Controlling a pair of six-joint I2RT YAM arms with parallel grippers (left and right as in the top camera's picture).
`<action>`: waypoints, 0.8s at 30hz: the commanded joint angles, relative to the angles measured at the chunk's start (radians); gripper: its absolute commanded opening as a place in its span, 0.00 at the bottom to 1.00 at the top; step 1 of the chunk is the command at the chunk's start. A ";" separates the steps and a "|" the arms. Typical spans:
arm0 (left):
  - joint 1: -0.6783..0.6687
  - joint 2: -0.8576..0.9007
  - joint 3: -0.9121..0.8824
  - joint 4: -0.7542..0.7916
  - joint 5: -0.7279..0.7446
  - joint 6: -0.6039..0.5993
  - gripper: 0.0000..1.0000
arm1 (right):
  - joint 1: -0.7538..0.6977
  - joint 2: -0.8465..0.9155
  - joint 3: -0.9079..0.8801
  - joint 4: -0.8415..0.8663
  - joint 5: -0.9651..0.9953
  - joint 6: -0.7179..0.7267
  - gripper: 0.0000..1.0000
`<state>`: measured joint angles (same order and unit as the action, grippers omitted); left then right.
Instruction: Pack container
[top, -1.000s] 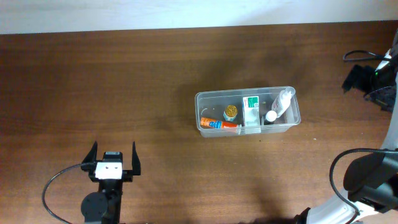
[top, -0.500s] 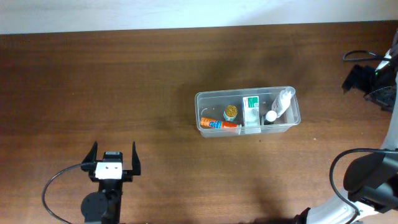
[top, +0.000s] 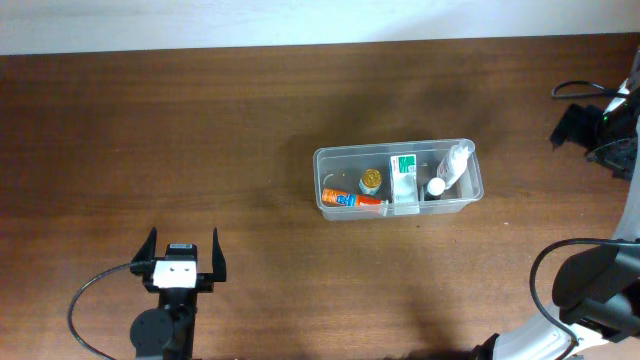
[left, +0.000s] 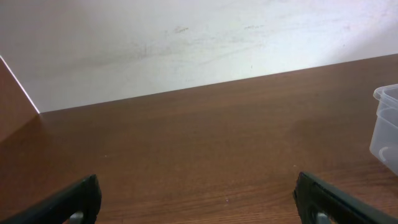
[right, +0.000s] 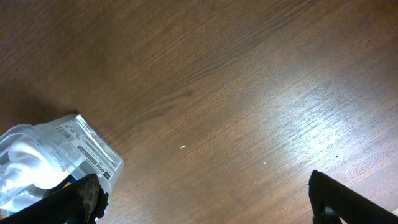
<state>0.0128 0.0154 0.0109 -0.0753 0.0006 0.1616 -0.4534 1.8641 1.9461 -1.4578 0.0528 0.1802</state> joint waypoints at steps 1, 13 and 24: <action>0.005 -0.008 -0.002 -0.008 0.011 0.012 0.99 | -0.002 -0.034 0.001 0.013 0.012 0.004 0.98; 0.005 -0.008 -0.002 -0.008 0.011 0.012 1.00 | 0.312 -0.543 -0.240 0.378 0.014 0.064 0.98; 0.005 -0.008 -0.002 -0.008 0.011 0.012 0.99 | 0.439 -1.106 -0.850 0.595 0.053 0.064 0.98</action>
<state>0.0128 0.0154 0.0109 -0.0757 0.0006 0.1616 -0.0216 0.8776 1.2373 -0.8867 0.0799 0.2359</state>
